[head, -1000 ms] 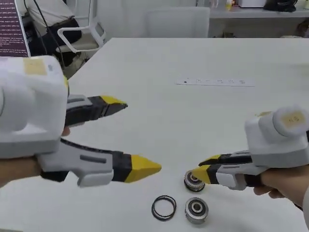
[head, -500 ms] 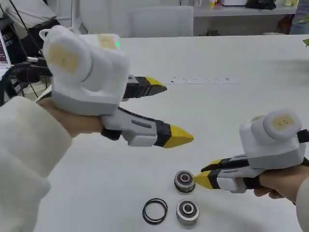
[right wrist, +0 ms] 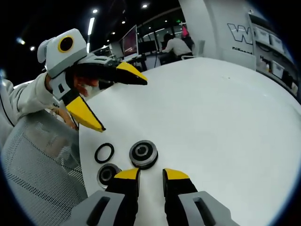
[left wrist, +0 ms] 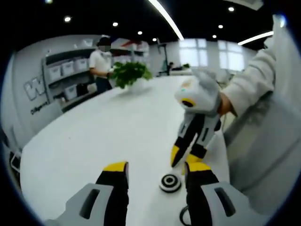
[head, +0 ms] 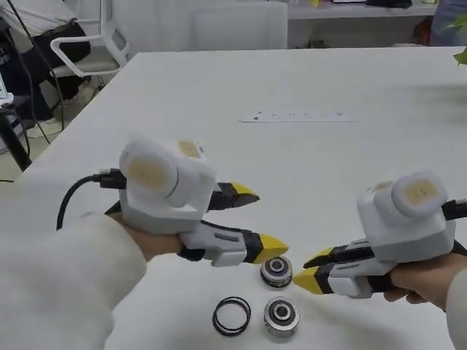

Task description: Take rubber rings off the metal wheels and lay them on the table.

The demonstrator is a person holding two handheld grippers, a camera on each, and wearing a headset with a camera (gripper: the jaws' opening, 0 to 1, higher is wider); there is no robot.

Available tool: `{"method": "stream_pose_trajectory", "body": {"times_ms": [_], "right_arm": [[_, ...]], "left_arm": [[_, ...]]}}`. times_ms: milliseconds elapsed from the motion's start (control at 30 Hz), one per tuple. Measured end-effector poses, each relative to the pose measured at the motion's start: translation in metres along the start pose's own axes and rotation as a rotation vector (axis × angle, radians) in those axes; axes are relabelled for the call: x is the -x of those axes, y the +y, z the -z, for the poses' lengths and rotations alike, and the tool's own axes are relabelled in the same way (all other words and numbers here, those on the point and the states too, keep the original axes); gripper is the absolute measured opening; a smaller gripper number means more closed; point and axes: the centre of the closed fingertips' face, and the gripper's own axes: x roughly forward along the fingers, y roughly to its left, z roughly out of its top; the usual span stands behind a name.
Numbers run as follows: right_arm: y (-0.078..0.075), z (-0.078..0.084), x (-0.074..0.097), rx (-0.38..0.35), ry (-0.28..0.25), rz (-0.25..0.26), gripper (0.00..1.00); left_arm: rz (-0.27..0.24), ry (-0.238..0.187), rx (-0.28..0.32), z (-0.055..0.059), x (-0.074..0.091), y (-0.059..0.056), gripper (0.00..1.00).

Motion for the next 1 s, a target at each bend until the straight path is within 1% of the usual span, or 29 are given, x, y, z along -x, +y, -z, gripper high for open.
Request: {"method": "stream_pose_trajectory", "body": {"times_ms": [33,67,167,200,233,267,300,433,533,633,700,867,933,1000], "right_arm": [[0.001,0.0,0.0,0.003,-0.002,-0.004,0.17],[0.003,-0.001,-0.001,0.005,-0.003,-0.007,0.17],[0.005,0.0,-0.003,0.011,0.0,-0.022,0.17],[0.007,0.002,-0.003,0.014,0.009,-0.024,0.17],[0.007,0.003,-0.004,0.019,0.012,-0.023,0.17],[0.007,0.003,-0.004,0.023,0.015,-0.023,0.17],[0.008,0.004,-0.004,0.025,0.016,-0.023,0.17],[0.009,0.003,-0.004,0.029,0.011,-0.023,0.17],[0.01,0.002,-0.005,0.032,0.008,-0.025,0.17],[0.012,0.003,-0.006,0.037,0.009,-0.029,0.17],[0.012,0.003,-0.007,0.048,0.007,-0.025,0.17],[0.011,0.001,-0.009,0.053,-0.005,-0.013,0.17],[0.01,0.0,-0.01,0.06,-0.01,-0.001,0.17],[0.01,-0.001,-0.01,0.054,-0.02,-0.003,0.17]], "left_arm": [[-0.002,0.004,0.0,0.003,-0.001,0.0,0.43],[0.001,0.02,0.002,0.008,-0.003,0.0,0.41],[-0.005,0.029,0.02,0.018,-0.01,-0.003,0.38],[0.005,0.039,0.022,0.022,-0.012,-0.005,0.38],[0.024,0.058,0.012,0.026,-0.014,-0.009,0.38],[0.022,0.063,0.008,0.03,-0.017,-0.01,0.37],[0.021,0.065,0.012,0.031,-0.018,-0.011,0.36],[0.043,0.077,0.027,0.039,-0.023,-0.018,0.31],[0.056,0.104,0.012,0.045,-0.026,-0.023,0.27],[0.052,0.115,-0.02,0.048,-0.028,-0.023,0.25],[0.048,0.11,-0.007,0.047,-0.029,-0.022,0.22],[0.06,0.106,-0.01,0.047,-0.03,-0.026,0.14],[0.06,0.117,-0.012,0.049,-0.031,-0.027,0.15],[0.057,0.111,0.002,0.049,-0.031,-0.026,0.14]]}}
